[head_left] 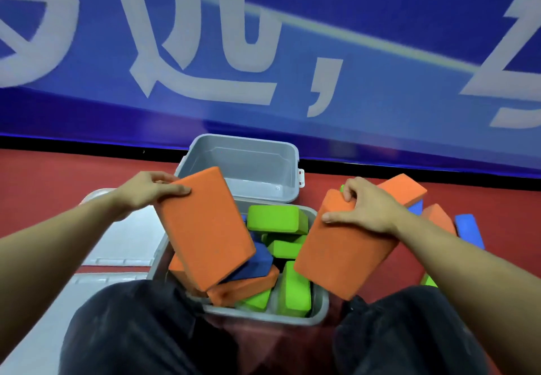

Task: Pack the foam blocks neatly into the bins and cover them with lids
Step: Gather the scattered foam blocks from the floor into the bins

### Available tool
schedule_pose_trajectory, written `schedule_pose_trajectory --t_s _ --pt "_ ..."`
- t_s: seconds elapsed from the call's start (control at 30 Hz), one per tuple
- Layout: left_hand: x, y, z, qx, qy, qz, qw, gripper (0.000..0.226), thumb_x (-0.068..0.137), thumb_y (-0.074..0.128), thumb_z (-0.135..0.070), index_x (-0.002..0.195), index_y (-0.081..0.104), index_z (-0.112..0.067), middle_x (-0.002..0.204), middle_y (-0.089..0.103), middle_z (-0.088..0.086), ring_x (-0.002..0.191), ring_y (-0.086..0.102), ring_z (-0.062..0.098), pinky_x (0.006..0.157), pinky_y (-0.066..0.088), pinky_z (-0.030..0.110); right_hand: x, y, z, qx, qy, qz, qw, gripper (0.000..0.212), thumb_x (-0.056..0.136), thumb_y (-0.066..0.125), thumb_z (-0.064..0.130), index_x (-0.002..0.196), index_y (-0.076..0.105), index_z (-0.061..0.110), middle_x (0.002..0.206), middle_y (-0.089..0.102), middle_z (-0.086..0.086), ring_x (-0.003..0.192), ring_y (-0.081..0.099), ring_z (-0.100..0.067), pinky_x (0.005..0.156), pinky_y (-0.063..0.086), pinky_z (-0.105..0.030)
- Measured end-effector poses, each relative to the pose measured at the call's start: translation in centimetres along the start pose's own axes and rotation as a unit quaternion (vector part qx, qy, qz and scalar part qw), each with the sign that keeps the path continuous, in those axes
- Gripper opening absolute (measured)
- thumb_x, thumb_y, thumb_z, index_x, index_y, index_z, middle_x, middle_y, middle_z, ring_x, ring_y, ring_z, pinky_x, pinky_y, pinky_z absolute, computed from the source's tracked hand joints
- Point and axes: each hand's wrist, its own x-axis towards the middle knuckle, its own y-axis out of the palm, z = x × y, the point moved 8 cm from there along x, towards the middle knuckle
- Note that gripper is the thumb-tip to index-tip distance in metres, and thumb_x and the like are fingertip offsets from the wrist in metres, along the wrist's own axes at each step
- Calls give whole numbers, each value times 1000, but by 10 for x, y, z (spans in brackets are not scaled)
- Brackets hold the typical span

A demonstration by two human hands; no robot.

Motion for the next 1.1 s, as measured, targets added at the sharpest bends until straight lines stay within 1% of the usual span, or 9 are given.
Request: schedule_pose_trajectory --t_s 0.1,0.2,0.33,0.47,0.6,0.73,0.9,1.0,1.1 --pt "8 8 10 3 -18 -29 999 56 63 91 -49 104 74 -15 96 78 2 92 73 22 84 57 35 -5 25 12 4 -18 27 999 68 54 80 78 81 43 28 89 52 6 77 50 -14 76 44 -37" --pt "17 2 16 15 -51 -99 994 46 72 85 -47 97 74 -10 93 72 7 82 66 25 71 51 35 -7 52 25 0 -47 44 998 74 46 74 87 80 44 29 90 50 9 81 50 -14 83 47 -41" --pt "24 -20 41 10 -146 -206 967 81 60 86 -58 105 66 5 100 66 18 87 64 34 76 54 41 -6 90 53 -19 -93 84 992 69 50 80 80 86 48 30 94 48 13 88 48 -12 79 39 -33" --pt "22 -19 56 -37 -200 -240 949 85 67 84 -55 121 60 6 116 65 22 100 65 39 88 58 49 1 129 71 -9 -99 115 988 63 58 83 72 94 52 32 105 50 12 101 49 -13 88 43 -33" --pt "19 20 72 -61 -257 -143 954 69 91 65 -51 136 49 -1 131 55 21 107 60 40 83 56 50 18 157 74 10 -79 131 988 59 79 76 59 129 60 32 131 53 6 126 48 -16 109 40 -38" --pt "14 58 85 84 -282 12 956 58 100 49 -50 136 47 -5 125 55 19 110 59 37 91 53 47 32 161 74 -40 -75 141 986 64 86 67 60 143 53 34 148 45 4 137 43 -21 114 34 -38" --pt "10 66 106 184 -298 64 934 56 98 47 -53 127 57 -6 127 60 18 108 63 36 96 53 48 35 158 62 -57 -51 144 987 65 91 61 61 147 49 31 148 47 1 137 44 -23 115 35 -40" --pt "3 75 112 234 -305 112 916 51 95 48 -61 108 68 -16 121 63 14 105 66 32 97 53 45 35 151 55 -28 -30 115 993 63 93 60 57 147 50 25 146 50 -4 137 46 -24 115 36 -38" --pt "10 77 107 263 -278 93 919 57 89 54 -68 99 69 -14 115 66 11 95 67 28 84 56 41 34 143 50 -1 -11 98 995 63 94 60 54 148 50 22 151 48 -5 140 43 -23 116 35 -37"
